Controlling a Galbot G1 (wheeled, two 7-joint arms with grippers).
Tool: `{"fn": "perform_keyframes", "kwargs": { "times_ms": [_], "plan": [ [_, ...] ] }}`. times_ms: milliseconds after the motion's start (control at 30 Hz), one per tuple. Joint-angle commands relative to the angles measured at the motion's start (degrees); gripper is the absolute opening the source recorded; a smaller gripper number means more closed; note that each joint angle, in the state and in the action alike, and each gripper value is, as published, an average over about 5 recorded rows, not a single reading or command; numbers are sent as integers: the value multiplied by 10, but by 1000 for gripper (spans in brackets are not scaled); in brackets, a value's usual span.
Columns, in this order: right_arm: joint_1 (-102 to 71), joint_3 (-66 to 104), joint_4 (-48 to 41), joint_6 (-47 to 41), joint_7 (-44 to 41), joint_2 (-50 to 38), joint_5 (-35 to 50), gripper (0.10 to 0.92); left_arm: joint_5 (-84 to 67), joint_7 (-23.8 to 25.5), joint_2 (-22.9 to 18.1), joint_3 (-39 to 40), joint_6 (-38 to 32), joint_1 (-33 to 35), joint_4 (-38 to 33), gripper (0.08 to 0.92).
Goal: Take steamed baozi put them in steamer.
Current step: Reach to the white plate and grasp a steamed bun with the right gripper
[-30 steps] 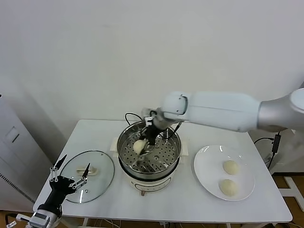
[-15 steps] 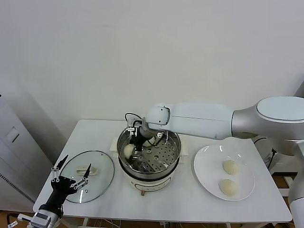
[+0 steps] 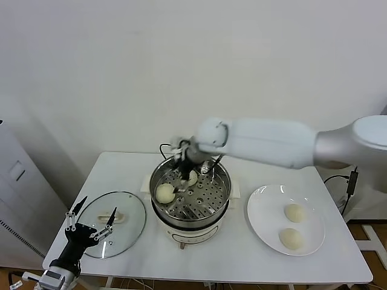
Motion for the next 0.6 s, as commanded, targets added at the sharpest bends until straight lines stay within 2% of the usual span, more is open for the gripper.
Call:
{"fn": "perform_keyframes", "kwargs": {
  "times_ms": [33, 167, 333, 600],
  "plan": [
    [136, -48, 8, 76, -233, -190, -146, 823, 1, 0, -1, 6, 2, -2, -1, 823],
    [134, -85, 29, 116, -262, -283, -217, 823, 5, -2, -3, 12, 5, -5, -2, 823],
    [61, -81, 61, 167, -254, -367, -340, 823, 9, -4, 1, 16, 11, -7, -4, 823],
    [-62, -60, 70, 218, -202, -419, -406, 823, 17, -7, -1, 18, 14, -8, -4, 823]
  ]
}}
